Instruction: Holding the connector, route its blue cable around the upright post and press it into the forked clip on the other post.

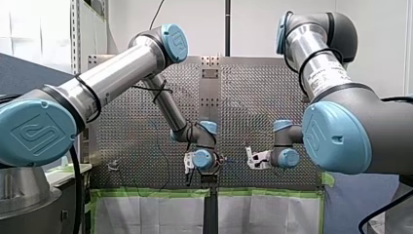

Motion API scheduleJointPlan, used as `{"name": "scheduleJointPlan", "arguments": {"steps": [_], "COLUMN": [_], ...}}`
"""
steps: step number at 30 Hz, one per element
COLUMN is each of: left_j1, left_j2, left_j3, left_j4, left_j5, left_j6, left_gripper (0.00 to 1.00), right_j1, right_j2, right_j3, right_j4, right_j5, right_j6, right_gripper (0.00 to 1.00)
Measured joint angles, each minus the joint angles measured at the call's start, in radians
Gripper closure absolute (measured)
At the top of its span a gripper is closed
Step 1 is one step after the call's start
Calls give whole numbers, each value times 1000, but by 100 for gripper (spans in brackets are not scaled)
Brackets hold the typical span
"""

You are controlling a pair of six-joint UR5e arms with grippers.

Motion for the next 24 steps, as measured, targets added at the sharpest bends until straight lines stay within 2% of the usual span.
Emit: {"name": "scheduleJointPlan", "arguments": {"steps": [14, 18, 24], "left_j1": [5, 6, 1], "left_j2": [0, -3, -41], "left_j3": [6, 7, 31], "left_j4": [1, -1, -21], "left_j5": [10, 14, 10], "left_j6": [-25, -36, -38], "left_gripper": [100, 100, 100], "right_j1": [-20, -16, -21], "right_j2": [2, 11, 36], "right_j3": [0, 0, 0], "right_j4": [-10, -19, -23], "right_j5": [0, -3, -7], "right_j6": [24, 26, 23], "right_gripper": [100, 100, 100]}}
